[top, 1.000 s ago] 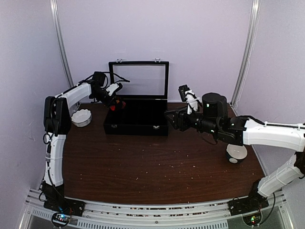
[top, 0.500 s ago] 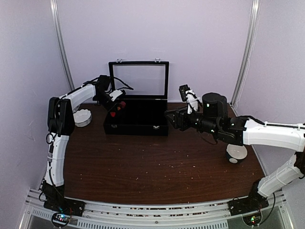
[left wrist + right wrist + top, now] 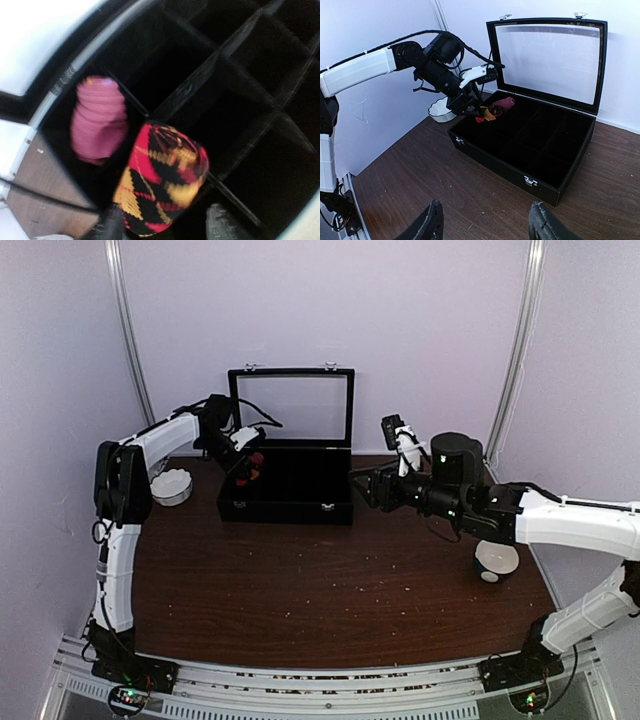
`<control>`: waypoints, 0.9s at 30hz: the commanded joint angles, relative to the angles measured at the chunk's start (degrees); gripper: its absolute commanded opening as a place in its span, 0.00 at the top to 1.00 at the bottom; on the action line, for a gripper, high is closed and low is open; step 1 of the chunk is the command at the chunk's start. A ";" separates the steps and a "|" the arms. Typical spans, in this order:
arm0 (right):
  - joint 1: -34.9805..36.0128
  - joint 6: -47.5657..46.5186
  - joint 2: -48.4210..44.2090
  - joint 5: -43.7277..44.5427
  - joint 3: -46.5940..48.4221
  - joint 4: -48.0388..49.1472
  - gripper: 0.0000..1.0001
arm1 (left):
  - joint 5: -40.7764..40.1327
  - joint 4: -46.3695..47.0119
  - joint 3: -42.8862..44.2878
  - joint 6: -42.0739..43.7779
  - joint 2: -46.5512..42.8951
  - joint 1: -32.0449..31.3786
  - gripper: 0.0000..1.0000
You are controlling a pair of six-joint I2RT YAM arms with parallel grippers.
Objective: Roll the socks
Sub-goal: Place the sock in the storage box.
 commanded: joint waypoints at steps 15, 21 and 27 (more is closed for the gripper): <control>-0.52 2.55 -2.26 -1.89 -3.32 0.31 0.43 | -3.09 2.84 -3.32 1.80 -7.09 -4.62 0.40; -0.97 2.87 -2.37 -1.54 -3.32 -0.06 0.45 | -5.48 0.93 0.11 3.22 -1.85 -4.40 0.72; -1.24 3.30 -2.08 -2.37 -3.39 0.11 0.46 | -7.82 -2.32 6.76 3.45 4.84 -2.22 0.77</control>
